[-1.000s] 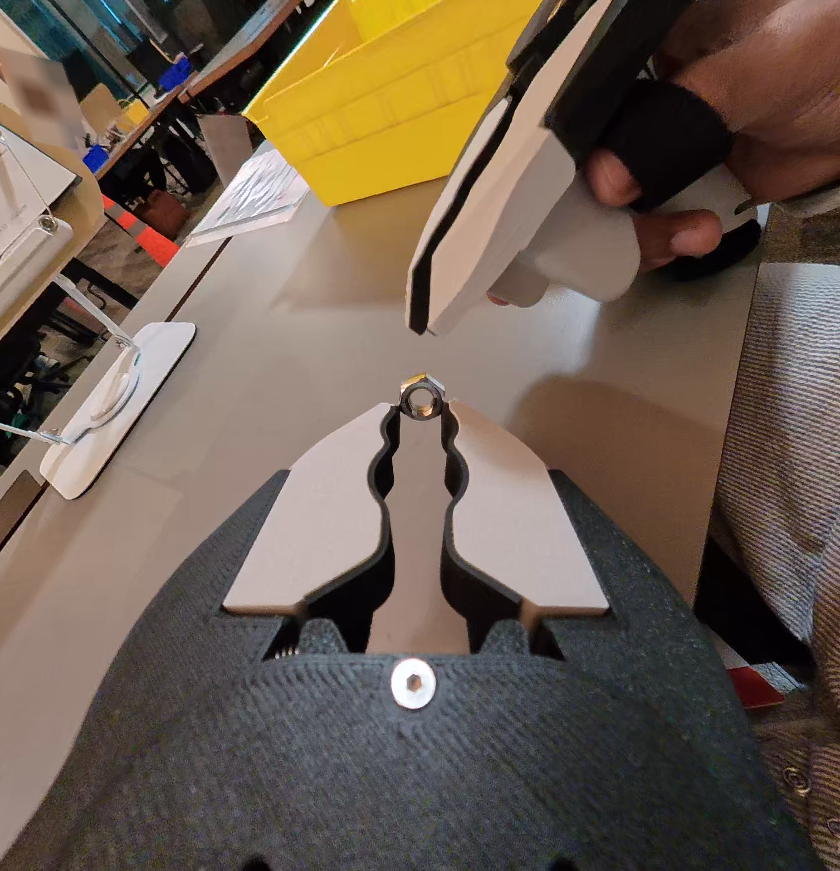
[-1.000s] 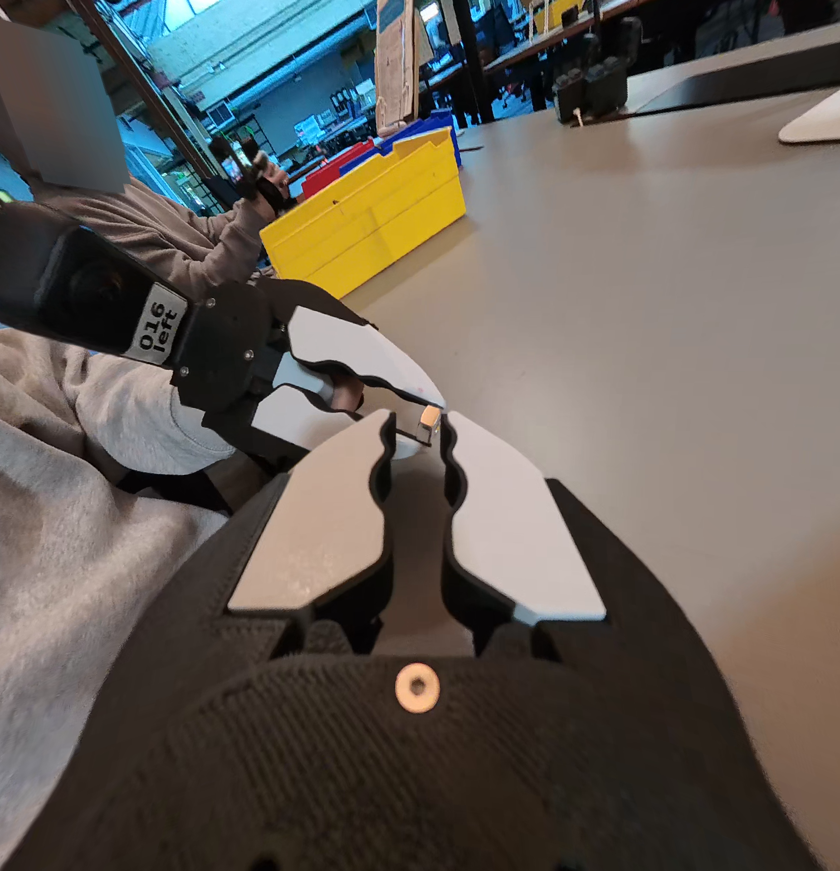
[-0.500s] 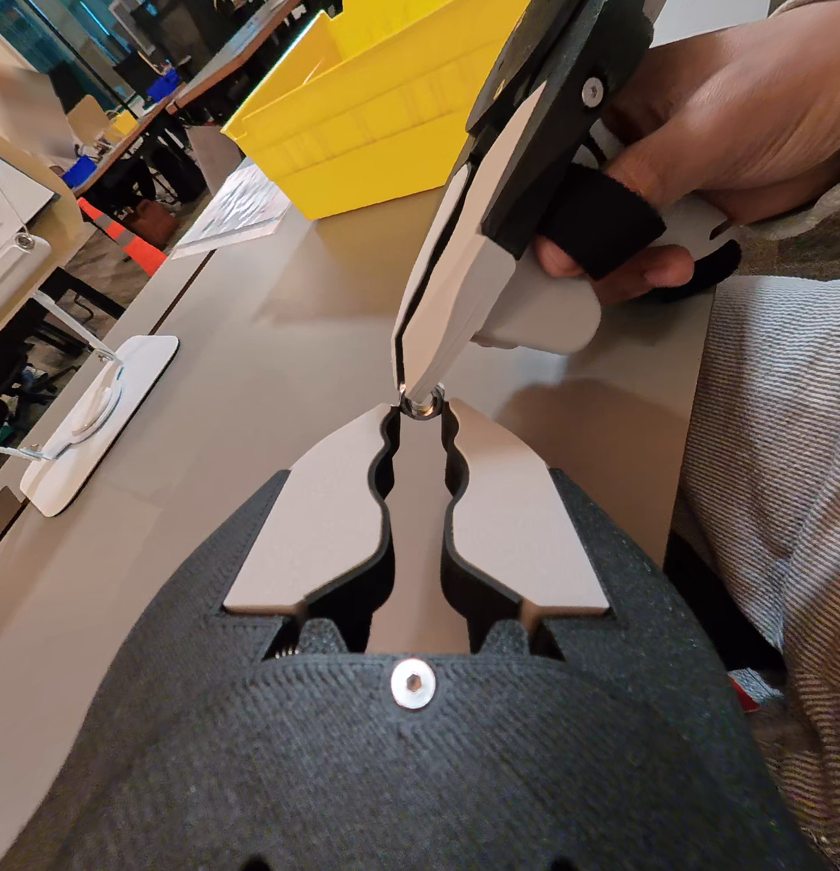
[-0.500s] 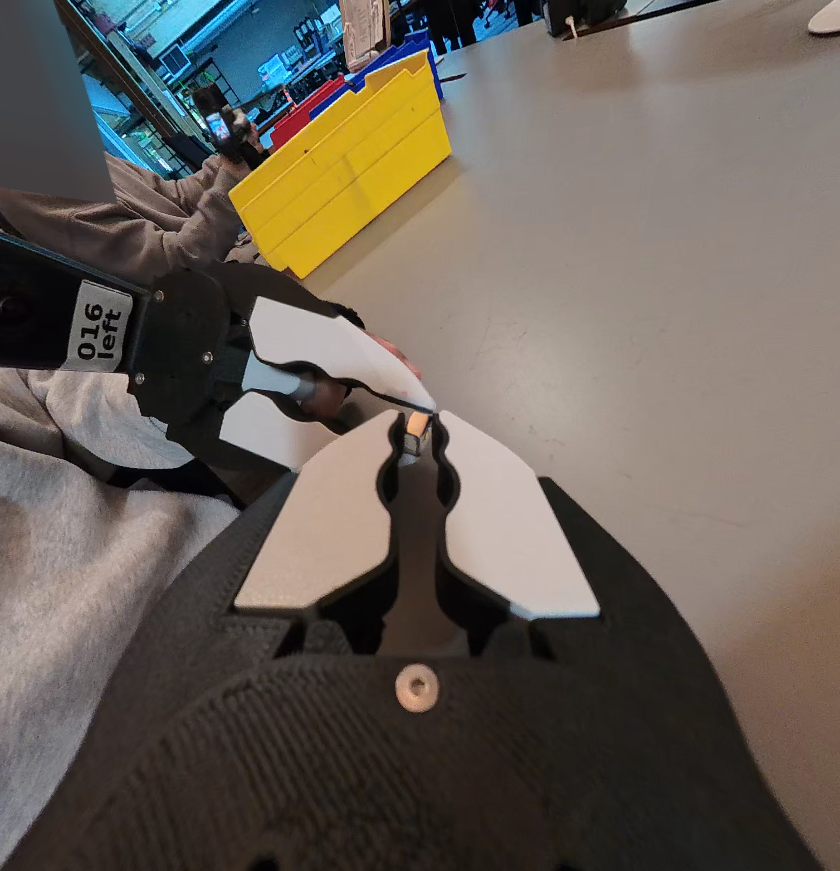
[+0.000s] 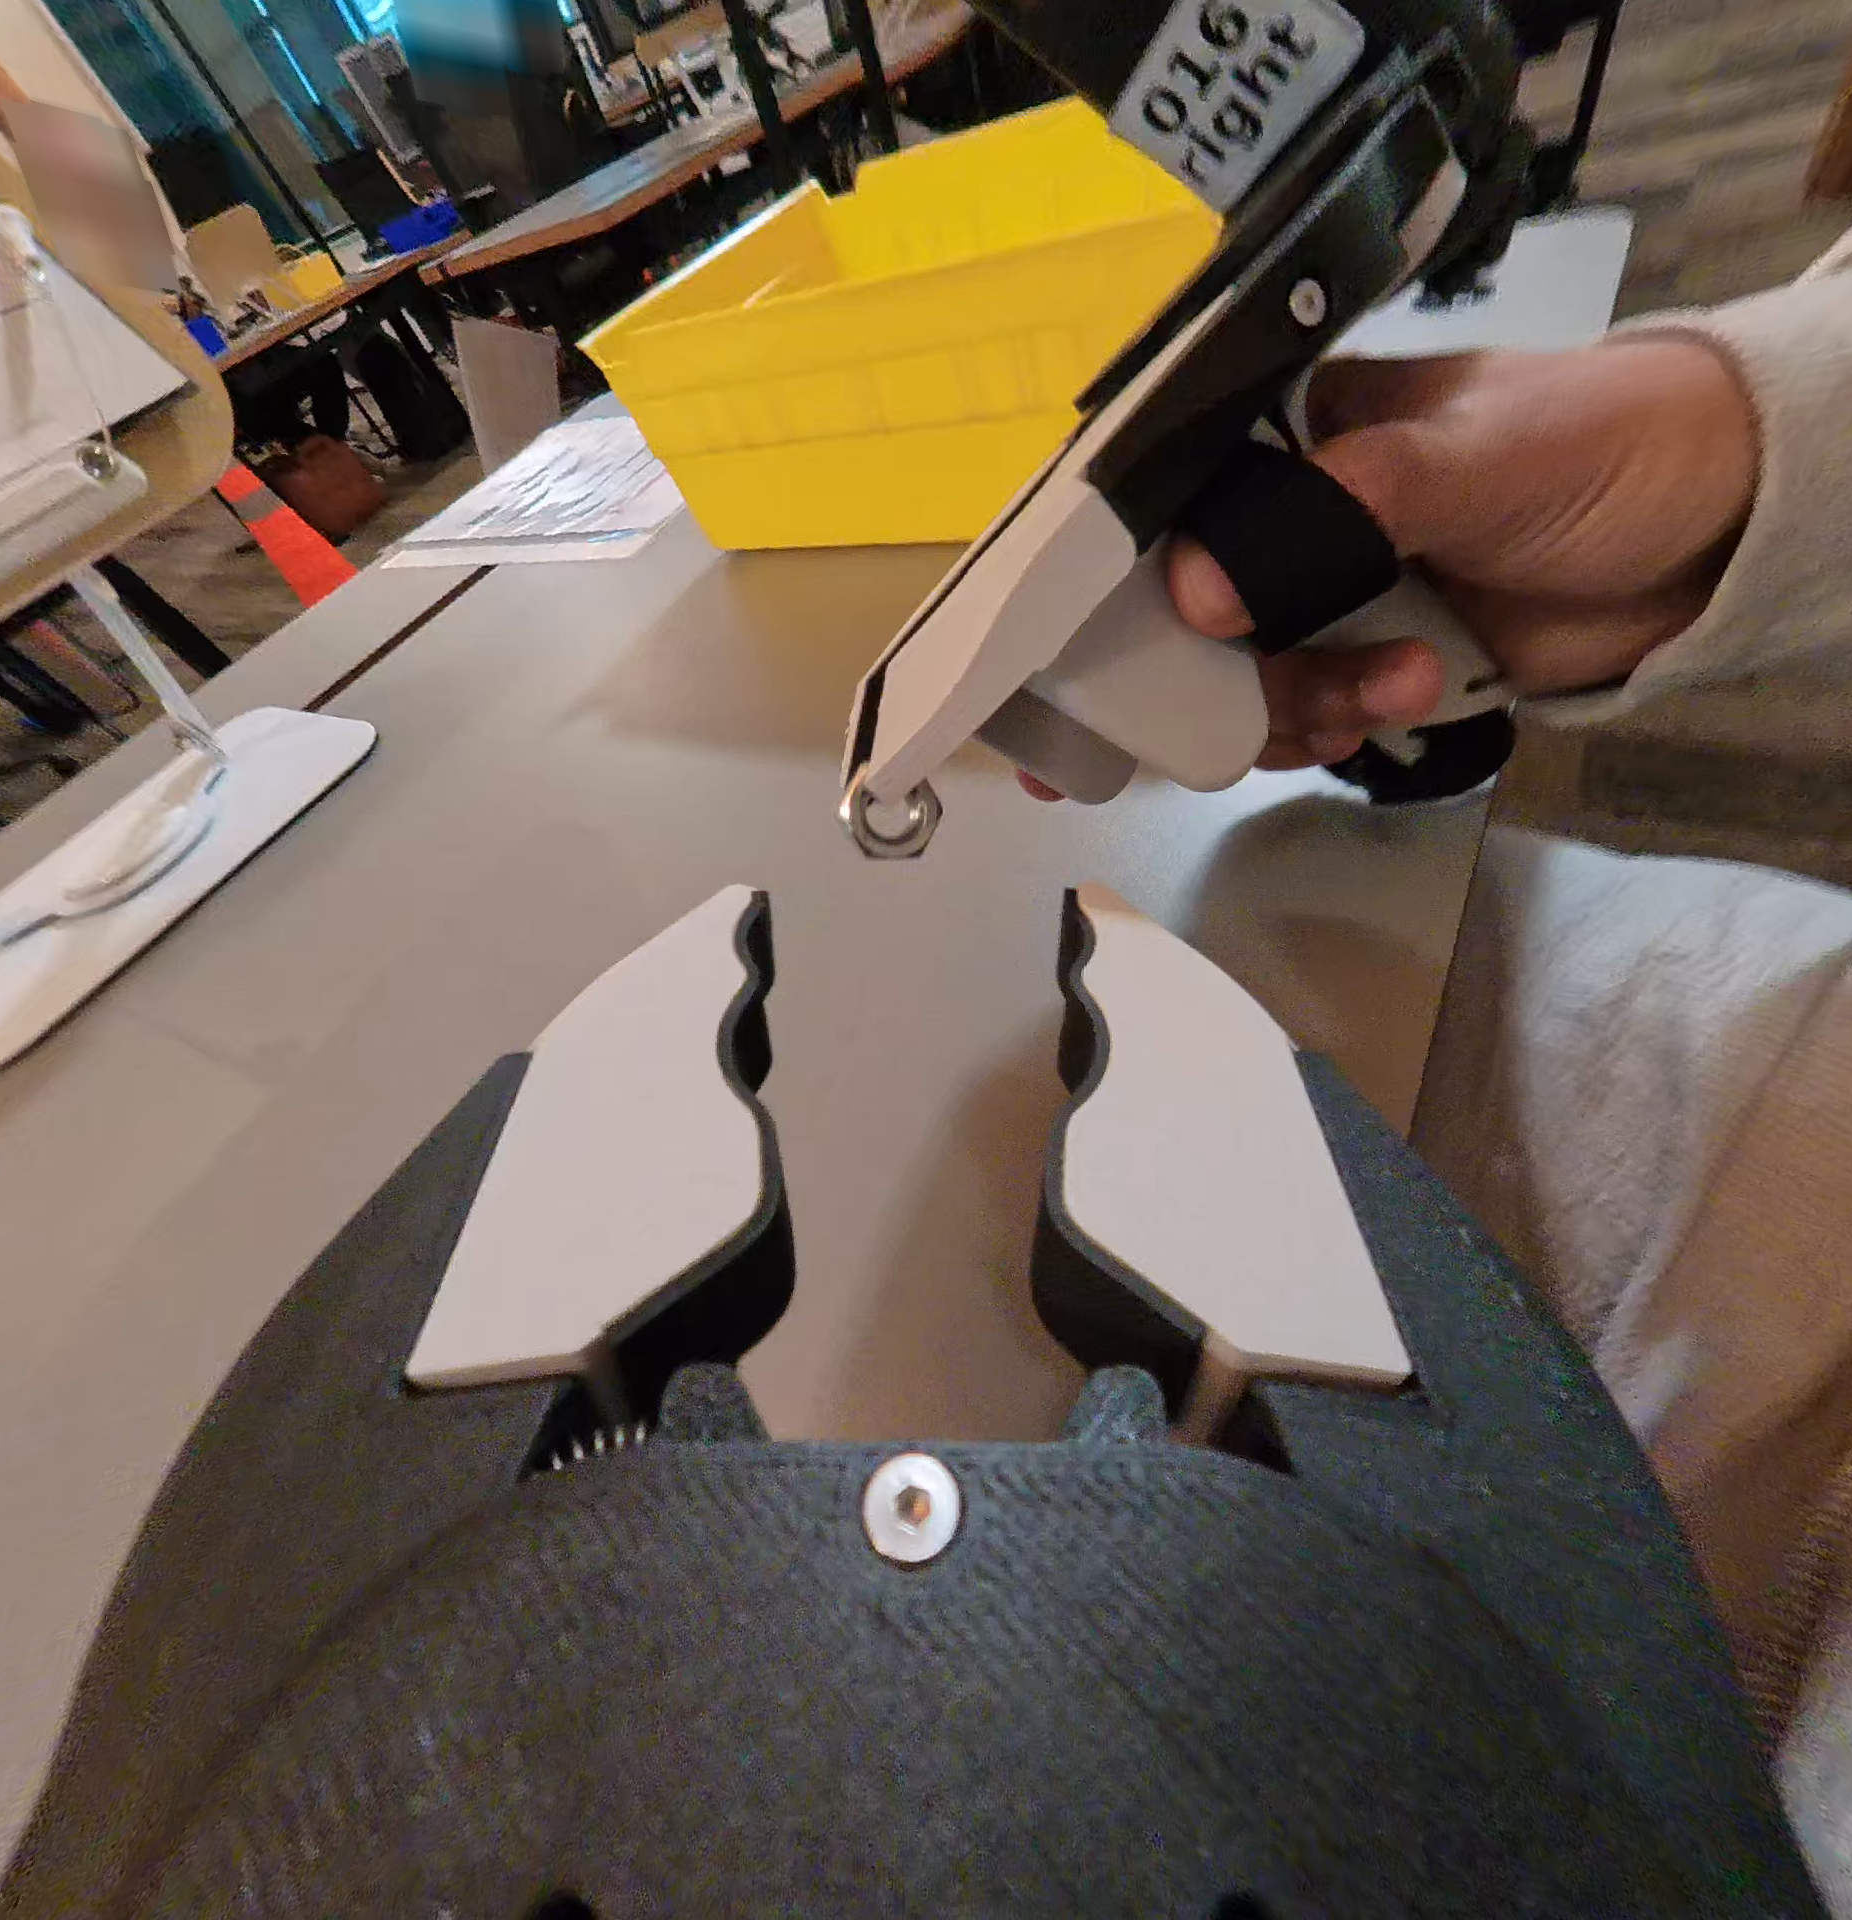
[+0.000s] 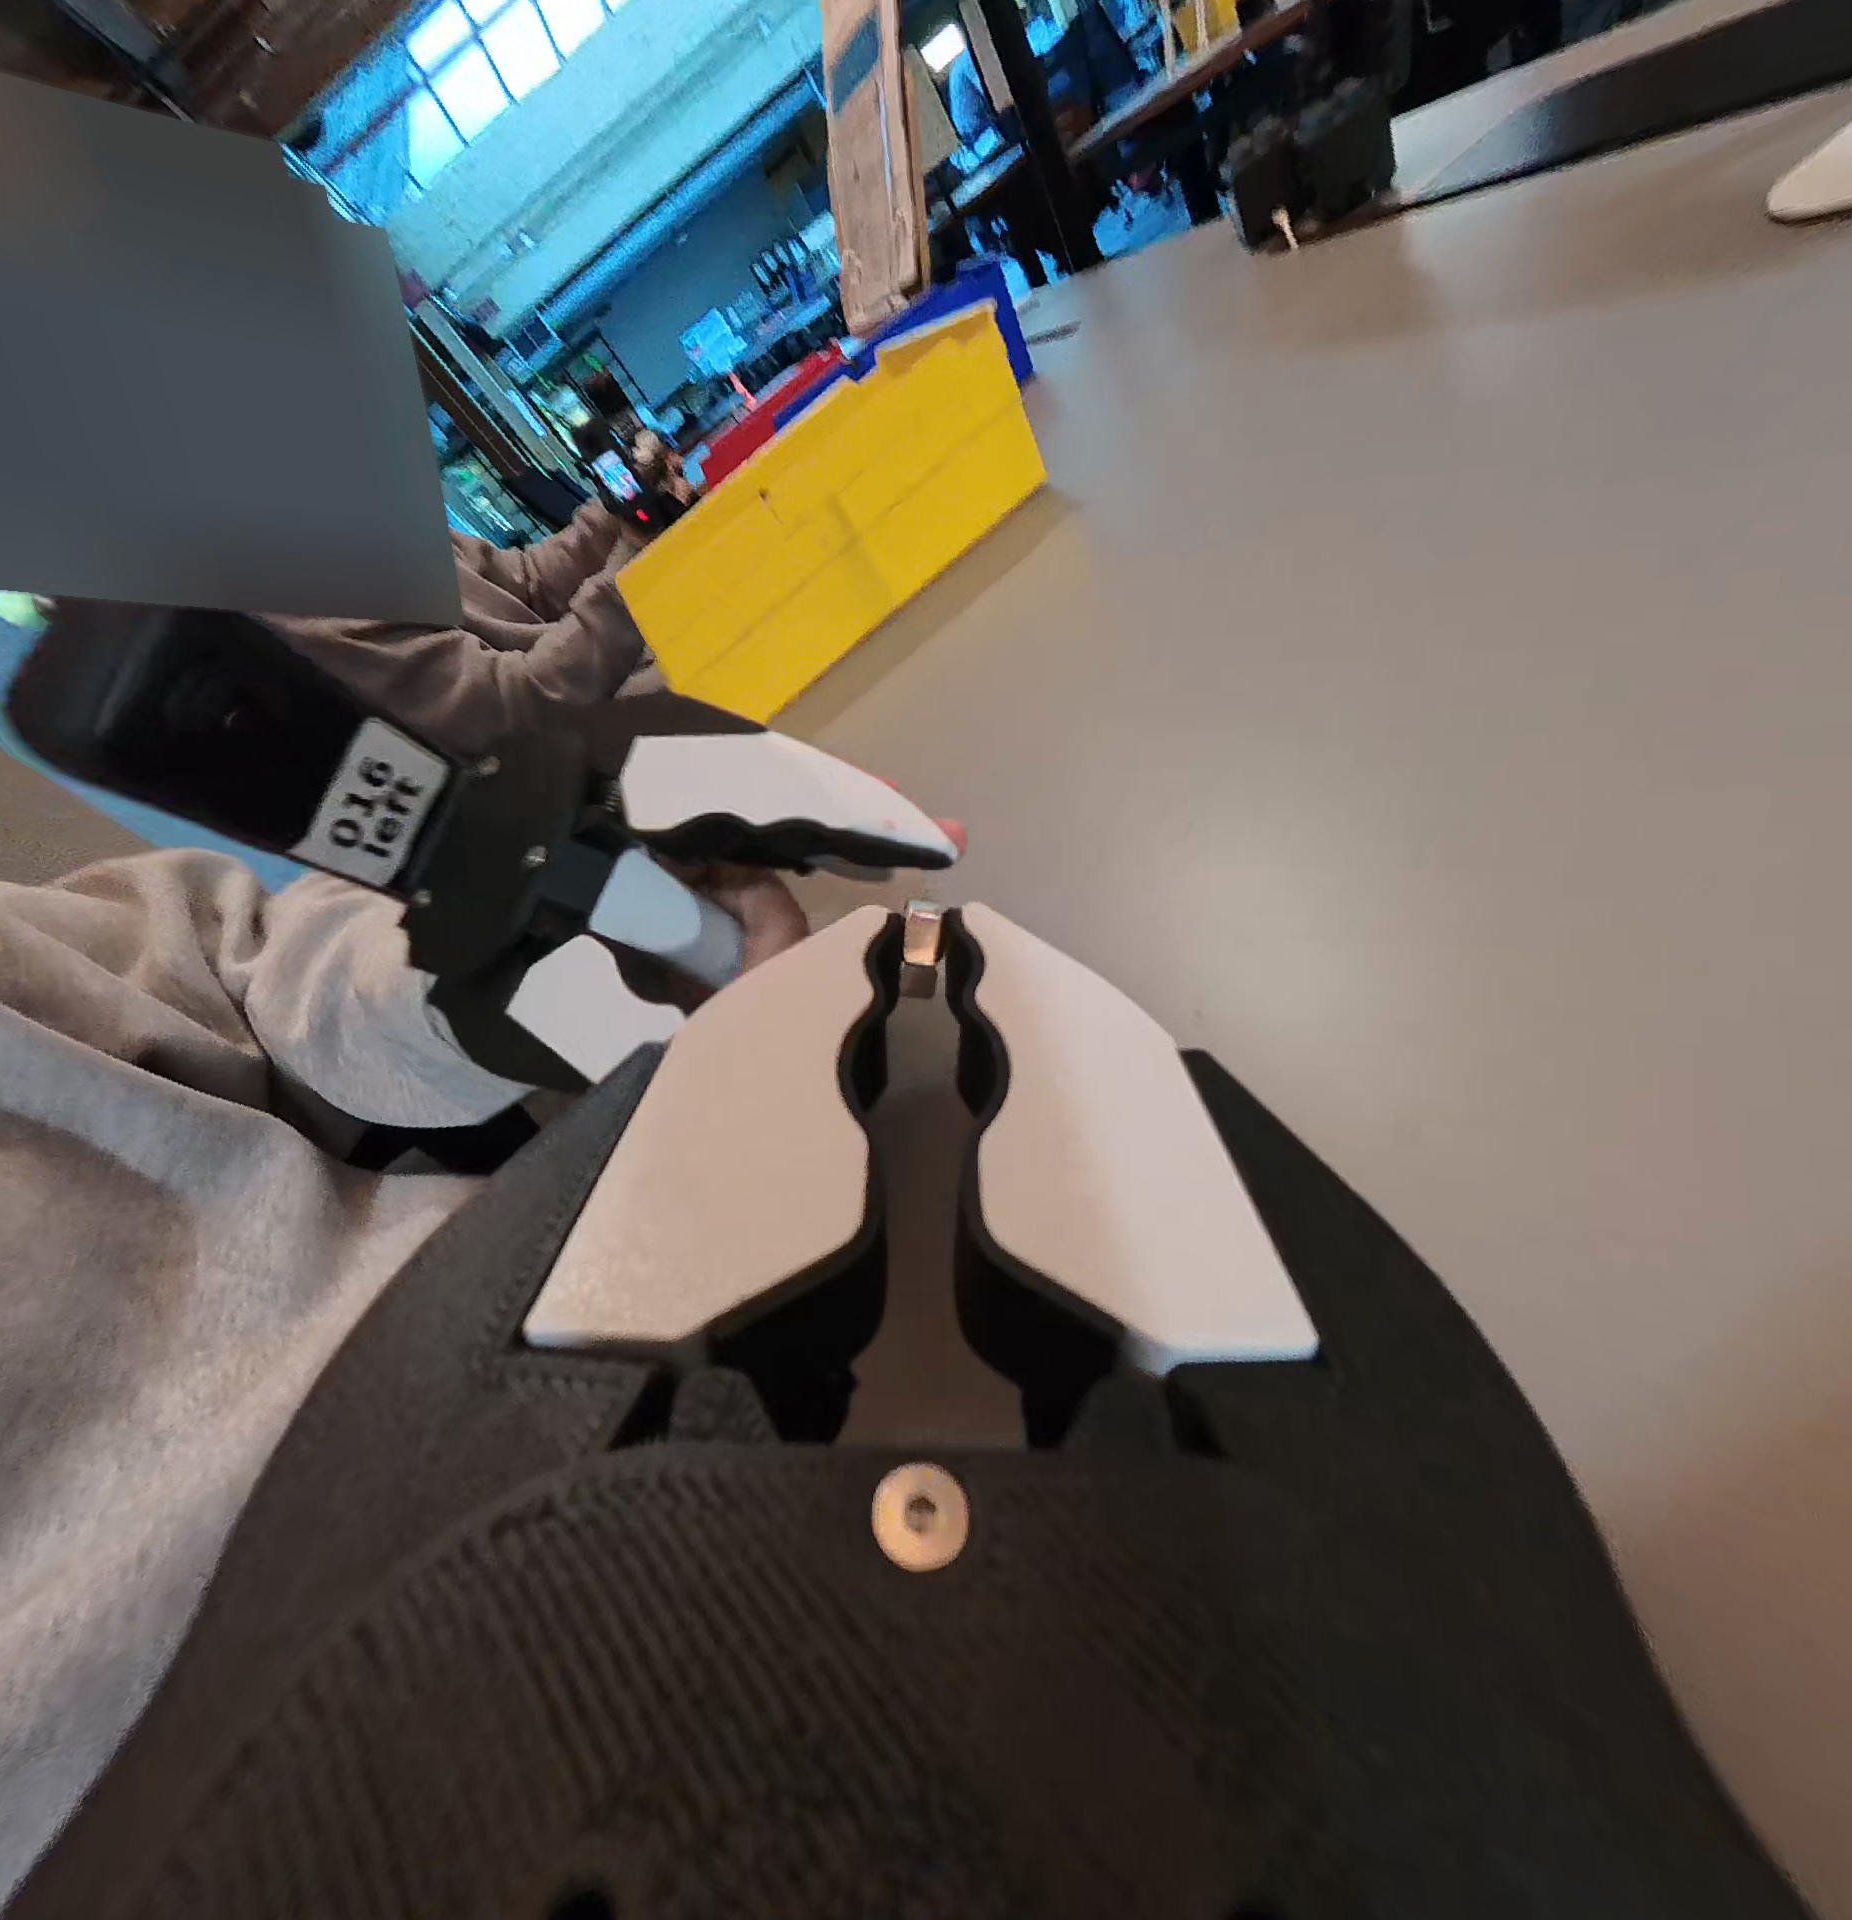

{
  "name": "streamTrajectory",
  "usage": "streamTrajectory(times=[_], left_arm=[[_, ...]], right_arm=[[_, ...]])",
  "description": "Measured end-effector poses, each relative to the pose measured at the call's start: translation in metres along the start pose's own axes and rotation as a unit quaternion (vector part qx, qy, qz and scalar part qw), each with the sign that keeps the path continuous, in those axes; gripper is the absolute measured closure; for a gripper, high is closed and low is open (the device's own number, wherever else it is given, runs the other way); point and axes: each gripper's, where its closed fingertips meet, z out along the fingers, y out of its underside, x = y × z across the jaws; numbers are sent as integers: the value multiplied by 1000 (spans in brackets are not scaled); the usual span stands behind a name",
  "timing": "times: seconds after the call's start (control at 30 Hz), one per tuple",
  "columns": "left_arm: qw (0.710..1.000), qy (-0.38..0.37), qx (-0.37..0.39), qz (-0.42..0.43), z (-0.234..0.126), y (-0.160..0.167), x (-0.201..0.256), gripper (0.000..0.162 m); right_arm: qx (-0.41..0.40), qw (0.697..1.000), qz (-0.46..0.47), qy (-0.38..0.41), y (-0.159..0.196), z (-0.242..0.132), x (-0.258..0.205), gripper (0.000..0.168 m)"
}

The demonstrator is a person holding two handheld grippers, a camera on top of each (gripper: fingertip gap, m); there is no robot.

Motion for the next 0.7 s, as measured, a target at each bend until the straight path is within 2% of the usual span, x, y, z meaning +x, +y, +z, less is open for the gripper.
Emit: streamTrajectory(times=[0.03, 0.1, 0.2, 0.3, 0.43, 0.5, 0.7], left_arm=[[1000, 7, 12, -19, -3, -2, -1, 105], [996, 37, 49, -69, -12, -11, -1, 106], [974, 87, 112, -175, -30, -23, -4, 123], [943, 143, 133, -268, -42, -23, -5, 126], [889, 215, 173, -364, -55, -27, -8, 133], [870, 229, 185, -396, -60, -28, -11, 139], [851, 273, 156, -422, -57, -23, 2, 141]], right_arm=[[11, 1000, 3, -16, -4, 0, -3, 160], [23, 998, 14, -60, -9, 3, -12, 160], [18, 993, 27, -117, -10, 13, -25, 160], [9, 985, 27, -171, -9, 24, -41, 160], [-12, 980, 14, -199, -4, 34, -52, 160], [-13, 978, 16, -208, -4, 36, -54, 160], [-17, 977, 12, -211, -1, 36, -57, 160]])
